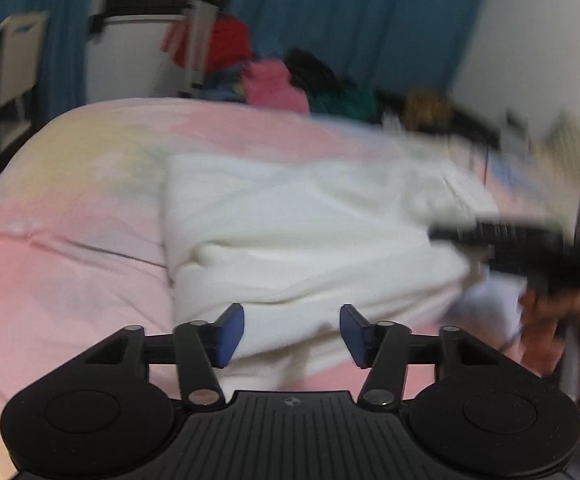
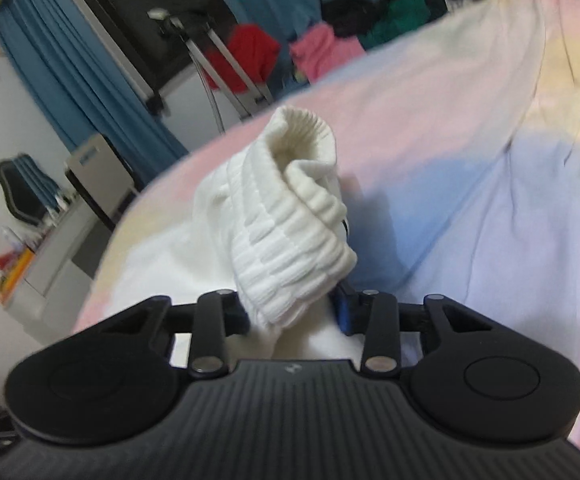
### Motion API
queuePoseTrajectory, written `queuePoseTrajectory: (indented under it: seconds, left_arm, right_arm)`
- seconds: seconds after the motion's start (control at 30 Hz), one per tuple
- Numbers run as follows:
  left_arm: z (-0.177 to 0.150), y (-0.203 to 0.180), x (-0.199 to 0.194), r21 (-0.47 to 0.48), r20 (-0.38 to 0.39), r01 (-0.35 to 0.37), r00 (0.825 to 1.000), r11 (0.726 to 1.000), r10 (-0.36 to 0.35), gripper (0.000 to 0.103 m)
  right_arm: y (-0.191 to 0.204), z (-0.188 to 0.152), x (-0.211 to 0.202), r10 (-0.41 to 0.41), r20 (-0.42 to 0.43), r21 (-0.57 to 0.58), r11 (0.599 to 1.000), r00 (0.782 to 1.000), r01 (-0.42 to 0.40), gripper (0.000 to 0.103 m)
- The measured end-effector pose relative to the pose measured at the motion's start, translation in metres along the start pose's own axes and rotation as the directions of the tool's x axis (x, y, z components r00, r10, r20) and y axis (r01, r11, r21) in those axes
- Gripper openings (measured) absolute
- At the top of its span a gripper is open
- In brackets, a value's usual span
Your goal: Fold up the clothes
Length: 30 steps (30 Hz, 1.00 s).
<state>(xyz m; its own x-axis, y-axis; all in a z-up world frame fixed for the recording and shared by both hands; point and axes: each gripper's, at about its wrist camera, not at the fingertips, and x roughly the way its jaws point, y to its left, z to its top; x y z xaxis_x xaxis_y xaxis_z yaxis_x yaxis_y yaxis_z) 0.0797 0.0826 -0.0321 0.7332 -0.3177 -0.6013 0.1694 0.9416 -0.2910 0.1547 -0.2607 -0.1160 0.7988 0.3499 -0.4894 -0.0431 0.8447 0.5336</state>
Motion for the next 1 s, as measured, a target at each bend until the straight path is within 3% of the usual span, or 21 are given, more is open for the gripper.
queuePoseTrajectory:
  seconds: [0.1,0.2,0.33,0.4,0.53,0.57,0.7,0.8,0.93,1.0]
  left_arm:
    - [0.007,0.036,0.005,-0.228,0.034,-0.003,0.999,0.974,0.011,0.074]
    - [0.008,0.064,0.023,-0.388,0.006,-0.022,1.0,0.922,0.027,0.075]
    - [0.002,0.079,0.054,-0.5,-0.12,0.0,0.99,0.866,-0.069,0.08]
    - [-0.002,0.08,0.061,-0.516,-0.142,0.031,0.982,0.856,-0.121,0.081]
    - [-0.009,0.093,0.068,-0.61,-0.135,0.055,0.976,0.79,-0.172,0.077]
    - [-0.01,0.095,0.068,-0.614,-0.132,0.056,0.976,0.787,-0.173,0.074]
    - [-0.006,0.089,0.062,-0.531,-0.141,0.041,0.981,0.846,-0.136,0.064]
    - [-0.003,0.088,0.051,-0.516,-0.117,0.056,0.984,0.855,-0.135,0.052]
    - [0.003,0.078,0.03,-0.472,-0.063,0.084,0.99,0.878,-0.128,0.045]
    - [0.008,0.071,0.018,-0.47,-0.034,0.113,0.989,0.875,-0.146,0.044]
  right_arm:
    - [0.001,-0.001,-0.001,-0.002,0.02,-0.01,1.0,1.0,0.002,0.039]
    - [-0.007,-0.003,0.006,-0.007,0.01,0.01,1.0,1.0,0.006,0.038]
    - [-0.024,-0.005,0.017,-0.008,-0.013,0.059,0.998,1.0,0.009,0.039]
    - [-0.029,-0.006,0.02,-0.008,-0.018,0.073,0.997,1.0,0.009,0.039]
    - [-0.027,-0.007,0.02,-0.015,-0.014,0.064,0.998,1.0,0.016,0.039]
    - [-0.027,-0.007,0.021,-0.017,-0.014,0.067,0.998,1.0,0.018,0.039]
    - [-0.021,-0.006,0.018,-0.029,-0.01,0.072,0.997,1.0,0.03,0.039]
    - [-0.015,-0.007,0.011,-0.031,-0.002,0.062,0.998,1.0,0.031,0.038]
    - [-0.01,0.0,-0.004,-0.01,0.018,0.076,0.997,1.0,0.008,0.037]
    - [-0.01,0.006,-0.014,0.002,0.027,0.091,0.996,1.0,-0.005,0.036]
